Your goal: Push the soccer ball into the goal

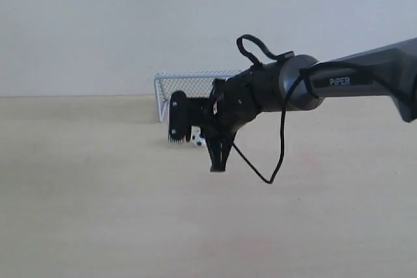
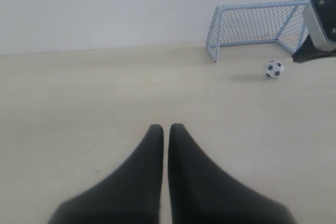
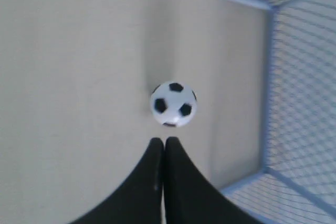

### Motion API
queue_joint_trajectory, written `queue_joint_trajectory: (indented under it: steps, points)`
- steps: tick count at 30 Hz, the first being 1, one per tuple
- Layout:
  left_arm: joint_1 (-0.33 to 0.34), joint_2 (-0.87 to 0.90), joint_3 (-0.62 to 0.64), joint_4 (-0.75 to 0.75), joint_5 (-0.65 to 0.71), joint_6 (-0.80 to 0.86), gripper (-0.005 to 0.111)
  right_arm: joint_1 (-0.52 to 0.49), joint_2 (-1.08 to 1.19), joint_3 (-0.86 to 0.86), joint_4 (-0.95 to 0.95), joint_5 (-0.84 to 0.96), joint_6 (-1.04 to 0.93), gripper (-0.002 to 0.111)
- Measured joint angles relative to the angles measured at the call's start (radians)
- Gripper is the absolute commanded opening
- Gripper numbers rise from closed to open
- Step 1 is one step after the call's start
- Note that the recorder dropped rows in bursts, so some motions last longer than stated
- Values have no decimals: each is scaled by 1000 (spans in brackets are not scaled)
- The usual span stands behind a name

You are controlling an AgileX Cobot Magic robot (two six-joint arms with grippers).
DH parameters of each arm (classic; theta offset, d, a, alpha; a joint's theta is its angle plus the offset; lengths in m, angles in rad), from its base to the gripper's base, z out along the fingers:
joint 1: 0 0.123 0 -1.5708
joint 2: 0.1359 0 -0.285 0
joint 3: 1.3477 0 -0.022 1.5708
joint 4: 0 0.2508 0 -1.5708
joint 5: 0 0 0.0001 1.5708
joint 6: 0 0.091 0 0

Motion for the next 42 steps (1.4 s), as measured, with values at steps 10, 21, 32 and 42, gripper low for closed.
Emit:
queue_joint_trajectory:
  steps: [10, 21, 32, 42]
  points:
    - [0, 0, 0, 0, 0, 0, 4, 28, -161, 95, -222, 217, 376, 0]
    - [0, 0, 0, 0, 0, 0, 4, 209, -570, 552, -218, 305, 751, 0]
    - [0, 0, 0, 0, 0, 0, 4, 284, -728, 626, -191, 310, 931, 0]
    - [0, 0, 0, 0, 0, 0, 4, 284, -728, 626, -191, 301, 937, 0]
